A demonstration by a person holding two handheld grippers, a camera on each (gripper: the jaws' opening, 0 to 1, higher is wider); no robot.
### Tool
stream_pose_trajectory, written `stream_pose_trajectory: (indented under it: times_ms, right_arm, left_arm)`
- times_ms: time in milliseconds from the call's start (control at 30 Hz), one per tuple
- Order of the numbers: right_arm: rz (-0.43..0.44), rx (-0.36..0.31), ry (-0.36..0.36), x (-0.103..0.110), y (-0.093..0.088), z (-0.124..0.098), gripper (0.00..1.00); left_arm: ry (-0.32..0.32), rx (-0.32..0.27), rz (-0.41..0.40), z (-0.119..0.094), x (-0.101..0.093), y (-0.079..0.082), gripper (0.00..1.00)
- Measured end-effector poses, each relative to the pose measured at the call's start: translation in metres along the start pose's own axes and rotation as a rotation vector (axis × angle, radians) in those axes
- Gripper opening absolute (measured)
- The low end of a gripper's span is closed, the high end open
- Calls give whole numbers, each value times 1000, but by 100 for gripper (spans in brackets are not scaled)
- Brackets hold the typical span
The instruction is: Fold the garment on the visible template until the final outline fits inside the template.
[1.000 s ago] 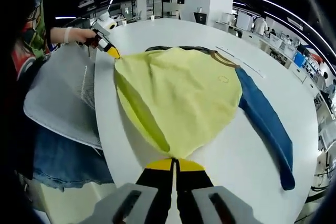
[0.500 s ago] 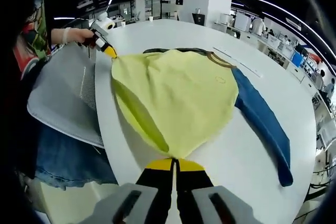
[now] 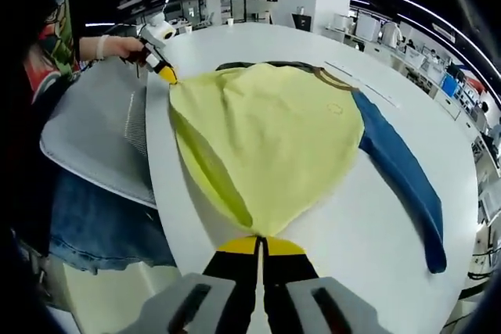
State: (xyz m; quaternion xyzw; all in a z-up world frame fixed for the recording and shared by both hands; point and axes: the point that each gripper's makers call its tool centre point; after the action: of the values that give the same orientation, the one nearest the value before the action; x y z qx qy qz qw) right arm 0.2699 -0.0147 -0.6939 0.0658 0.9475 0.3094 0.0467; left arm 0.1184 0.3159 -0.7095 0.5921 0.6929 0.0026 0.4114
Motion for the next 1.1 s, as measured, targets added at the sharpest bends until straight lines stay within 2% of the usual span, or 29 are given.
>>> stream_pose_trajectory:
  times_ms: [233,367,600,767,1100]
  right_arm:
    - [-12,19,19,6,-8,6,0]
    - [-16,22,16,5,-10,8,0]
    - [-36,41,12,3,-15,8,0]
    - [-20,44,8,5,-17,8,0]
    - [-11,13,-10,4,-8,9,1]
  left_arm:
    - [10,24,-6,3,5,-5,0]
    - [4,26,-30,4,6,-7,0]
    - [9,27,-23,4,7,-7,0]
    - [9,28,-27,5,8,-8,0]
    - [5,26,-18,6,8,-9,0]
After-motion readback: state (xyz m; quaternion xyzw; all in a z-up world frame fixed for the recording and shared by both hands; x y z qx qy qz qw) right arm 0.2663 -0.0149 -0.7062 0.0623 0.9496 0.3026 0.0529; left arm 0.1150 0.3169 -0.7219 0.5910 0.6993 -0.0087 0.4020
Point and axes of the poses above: the point that each gripper's makers call its tool centre point, and the gripper's own axes: z roughly forward along the fingers, x roughly to its left, y roughly out of its top, and after that the axes turned 4 degrees about -y, right-handed
